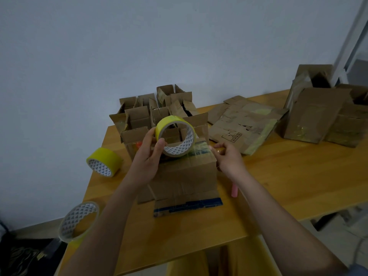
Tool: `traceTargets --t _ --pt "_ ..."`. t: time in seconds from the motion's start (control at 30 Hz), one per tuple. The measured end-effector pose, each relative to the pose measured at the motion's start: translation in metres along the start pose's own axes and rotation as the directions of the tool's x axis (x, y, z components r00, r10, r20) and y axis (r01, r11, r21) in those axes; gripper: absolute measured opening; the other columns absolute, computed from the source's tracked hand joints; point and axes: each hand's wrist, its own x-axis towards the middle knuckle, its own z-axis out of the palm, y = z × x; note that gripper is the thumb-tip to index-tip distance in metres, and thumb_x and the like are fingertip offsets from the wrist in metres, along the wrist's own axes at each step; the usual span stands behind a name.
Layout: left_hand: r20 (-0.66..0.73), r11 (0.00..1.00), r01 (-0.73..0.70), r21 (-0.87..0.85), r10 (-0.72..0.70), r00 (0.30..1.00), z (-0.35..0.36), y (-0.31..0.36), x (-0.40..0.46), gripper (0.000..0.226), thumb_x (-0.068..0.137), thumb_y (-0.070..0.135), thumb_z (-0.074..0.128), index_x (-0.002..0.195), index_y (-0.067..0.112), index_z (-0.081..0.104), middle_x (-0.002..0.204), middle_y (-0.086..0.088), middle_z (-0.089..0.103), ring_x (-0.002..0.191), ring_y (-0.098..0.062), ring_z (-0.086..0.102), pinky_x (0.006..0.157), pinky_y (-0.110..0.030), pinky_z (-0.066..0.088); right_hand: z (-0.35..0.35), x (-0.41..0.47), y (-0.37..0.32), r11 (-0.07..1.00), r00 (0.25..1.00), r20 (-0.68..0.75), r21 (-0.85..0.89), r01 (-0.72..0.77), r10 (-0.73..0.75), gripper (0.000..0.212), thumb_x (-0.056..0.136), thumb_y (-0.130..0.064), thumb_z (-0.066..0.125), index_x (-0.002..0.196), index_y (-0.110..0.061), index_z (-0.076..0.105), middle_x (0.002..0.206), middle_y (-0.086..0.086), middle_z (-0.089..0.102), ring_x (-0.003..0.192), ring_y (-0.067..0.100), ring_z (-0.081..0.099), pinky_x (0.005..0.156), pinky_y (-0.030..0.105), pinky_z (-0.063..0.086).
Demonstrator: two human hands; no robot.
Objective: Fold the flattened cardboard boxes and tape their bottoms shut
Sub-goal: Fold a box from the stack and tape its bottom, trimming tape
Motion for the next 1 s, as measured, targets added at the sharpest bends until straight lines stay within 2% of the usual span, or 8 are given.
traceTargets --t 0.2,0.37,0.47,0.57,0.63,0.73,0.83,1.0 --pt "-0.007 1.000 -0.006 -0.002 0.006 1.000 0.001 0.004 -0.003 0.055 0.095 0.046 0.036 0.144 0.019 0.036 0.115 0.005 0.058 0.104 0.002 0.055 0.084 -0.009 0.043 -0.005 0.000 -0.007 0.991 0.996 0.053 0.107 -0.077 0.072 0.012 0.094 -0.022 0.062 0.101 -0.012 0.060 0.081 0.004 0.064 0.062 0.017 0.061 0.050 0.026 0.051" --pt "-0.015 1.000 -0.004 -0.015 0.004 1.000 0.000 0.007 -0.004 0.055 0.094 0.045 0.037 0.143 0.018 0.038 0.115 0.004 0.058 0.103 0.002 0.056 0.084 -0.010 0.045 0.002 -0.008 0.019 0.965 0.973 0.042 0.126 -0.230 0.226 0.008 0.092 -0.011 0.063 0.093 -0.019 0.061 0.094 0.009 0.069 0.083 0.024 0.068 0.077 0.046 0.059" --pt "-0.013 1.000 0.004 -0.018 -0.005 1.000 0.000 0.006 -0.004 0.056 0.094 0.046 0.037 0.144 0.019 0.038 0.117 0.004 0.058 0.106 0.000 0.056 0.088 -0.016 0.045 -0.005 -0.013 0.019 0.986 0.989 -0.140 0.164 -0.033 0.056 0.013 0.094 -0.014 0.061 0.090 -0.025 0.066 0.095 0.000 0.069 0.089 0.018 0.067 0.083 0.039 0.058" --pt "-0.021 1.000 0.005 -0.012 -0.005 1.000 0.001 0.005 -0.004 0.052 0.095 0.045 0.038 0.142 0.022 0.038 0.116 0.003 0.059 0.103 0.001 0.056 0.084 -0.014 0.045 -0.007 -0.025 0.007 0.940 0.999 -0.006 0.337 0.049 -0.050 0.022 0.101 -0.027 0.048 0.105 -0.025 0.070 0.097 -0.006 0.072 0.095 0.010 0.067 0.084 0.028 0.057" --pt "-0.035 1.000 0.005 0.004 -0.005 0.999 0.002 0.005 -0.004 0.045 0.098 0.041 0.039 0.140 0.026 0.037 0.113 0.000 0.060 0.099 -0.003 0.057 0.079 -0.014 0.046 -0.005 -0.025 0.007 0.965 0.993 0.116 0.262 -0.011 -0.020 0.031 0.104 -0.035 0.041 0.108 -0.025 0.070 0.100 -0.003 0.072 0.098 0.012 0.066 0.091 0.036 0.055" --pt "-0.059 1.000 0.000 0.031 0.002 0.998 0.003 0.006 -0.004 0.042 0.102 0.032 0.042 0.143 0.026 0.035 0.111 -0.003 0.060 0.093 0.003 0.056 0.077 -0.010 0.046 -0.012 -0.025 -0.001 0.991 0.992 0.040 0.060 0.119 -0.121 0.045 0.104 -0.041 0.035 0.098 -0.015 0.071 0.094 0.010 0.072 0.089 0.020 0.066 0.085 0.042 0.054" --pt "-0.078 0.999 0.031 0.044 -0.028 0.997 0.003 0.009 -0.005 0.050 0.101 0.030 0.046 0.147 0.016 0.032 0.108 0.004 0.057 0.089 0.014 0.055 0.075 -0.008 0.048 -0.010 -0.040 -0.011 0.927 0.926 -0.063 0.024 0.374 -0.372 0.036 0.104 -0.035 0.038 0.119 -0.020 0.067 0.097 -0.004 0.070 0.081 0.002 0.061 0.071 0.019 0.047" --pt "-0.085 0.996 0.040 0.082 -0.033 0.996 0.003 0.012 -0.008 0.040 0.096 0.027 0.058 0.132 0.014 0.049 0.104 0.015 0.058 0.090 0.012 0.060 0.069 -0.005 0.047 0.003 -0.050 0.005 0.833 0.841 0.027 -0.127 0.538 -0.540 0.038 0.105 -0.026 0.039 0.135 -0.012 0.057 0.144 -0.003 0.049 0.127 0.000 0.044 0.096 -0.006 0.021"
